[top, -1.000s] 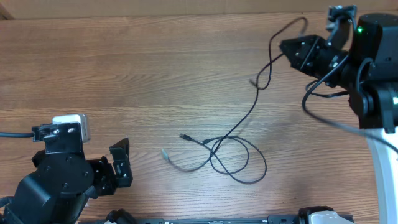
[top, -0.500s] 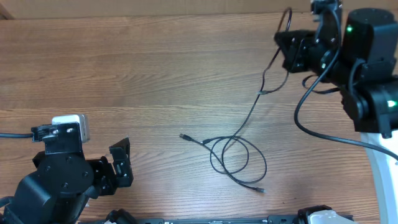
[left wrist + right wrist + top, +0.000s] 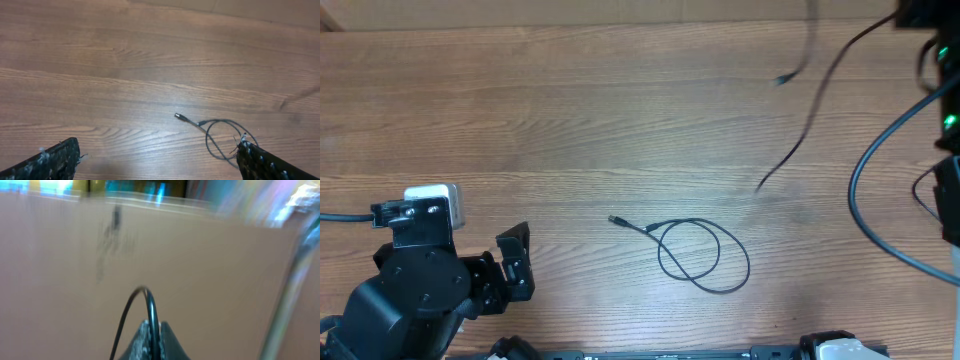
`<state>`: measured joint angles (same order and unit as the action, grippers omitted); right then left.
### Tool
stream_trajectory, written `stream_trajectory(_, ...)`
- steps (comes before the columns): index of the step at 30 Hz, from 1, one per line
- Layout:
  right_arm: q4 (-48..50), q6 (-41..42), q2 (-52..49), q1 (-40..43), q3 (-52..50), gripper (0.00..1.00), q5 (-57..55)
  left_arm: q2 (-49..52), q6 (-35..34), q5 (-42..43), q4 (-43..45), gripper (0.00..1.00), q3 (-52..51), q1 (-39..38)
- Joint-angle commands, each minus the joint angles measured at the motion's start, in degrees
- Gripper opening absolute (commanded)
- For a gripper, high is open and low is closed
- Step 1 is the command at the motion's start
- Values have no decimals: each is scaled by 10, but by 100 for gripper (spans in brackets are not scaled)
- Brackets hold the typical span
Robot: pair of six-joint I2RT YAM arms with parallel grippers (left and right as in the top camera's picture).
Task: Untangle cables
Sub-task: 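Drag the separated cable with the right gripper to the upper right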
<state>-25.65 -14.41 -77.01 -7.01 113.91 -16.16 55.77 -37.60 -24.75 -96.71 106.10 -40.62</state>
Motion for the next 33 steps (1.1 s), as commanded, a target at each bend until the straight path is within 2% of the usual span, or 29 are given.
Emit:
stream_trajectory(1,66,-147,-21,22,10,4,-35,0,-12,2,-1,99,-3,1)
stream_trajectory(4,153,-185,-47,49,10,4,-55,1,-12,2,-1,100,-3,1)
stream_trajectory(8,266,-186,-97,95,10,4,-58,1,-12,2,-1,100,-3,1)
stream_trajectory(12,310,-117,-168,151,10,4,-43,0,-12,2,-1,100,-3,1)
stream_trajectory(14,276,-30,-212,183,10,4,-43,0,-12,2,-1,100,-3,1)
stream_trajectory(16,196,57,-260,212,10,4,-2,0,-12,2,-1,99,-3,1)
stream_trajectory(20,47,132,-367,249,10,4,138,0,-12,2,-1,99,-3,1)
stream_trajectory(25,-38,133,-456,252,10,4,176,0,-12,2,-1,100,-3,1)
stream_trajectory(32,-47,133,-483,254,9,4,170,0,-12,2,-1,99,-3,1)
stream_trajectory(33,-47,134,-483,255,9,7,168,0,-12,2,-1,99,-3,1)
